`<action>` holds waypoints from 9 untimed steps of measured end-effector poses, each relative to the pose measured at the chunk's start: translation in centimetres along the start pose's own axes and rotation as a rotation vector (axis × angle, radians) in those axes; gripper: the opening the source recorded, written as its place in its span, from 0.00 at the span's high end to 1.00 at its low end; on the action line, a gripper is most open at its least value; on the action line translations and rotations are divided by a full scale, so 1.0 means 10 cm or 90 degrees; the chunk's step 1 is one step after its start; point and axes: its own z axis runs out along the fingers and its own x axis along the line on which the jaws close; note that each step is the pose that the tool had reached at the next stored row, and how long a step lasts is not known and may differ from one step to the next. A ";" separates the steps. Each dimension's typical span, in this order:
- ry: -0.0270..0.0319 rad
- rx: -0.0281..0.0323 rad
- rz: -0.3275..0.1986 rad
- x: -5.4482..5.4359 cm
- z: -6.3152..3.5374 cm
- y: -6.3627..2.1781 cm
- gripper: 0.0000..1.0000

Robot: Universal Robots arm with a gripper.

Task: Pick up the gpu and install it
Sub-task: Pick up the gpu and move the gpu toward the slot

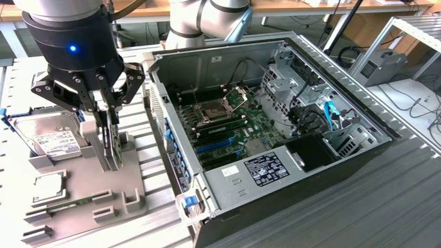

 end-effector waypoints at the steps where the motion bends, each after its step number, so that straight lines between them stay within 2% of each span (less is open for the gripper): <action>1: 0.0000 0.0000 0.000 0.00 -0.002 0.000 0.74; 9: 0.0000 0.0000 0.000 0.00 -0.022 0.000 0.74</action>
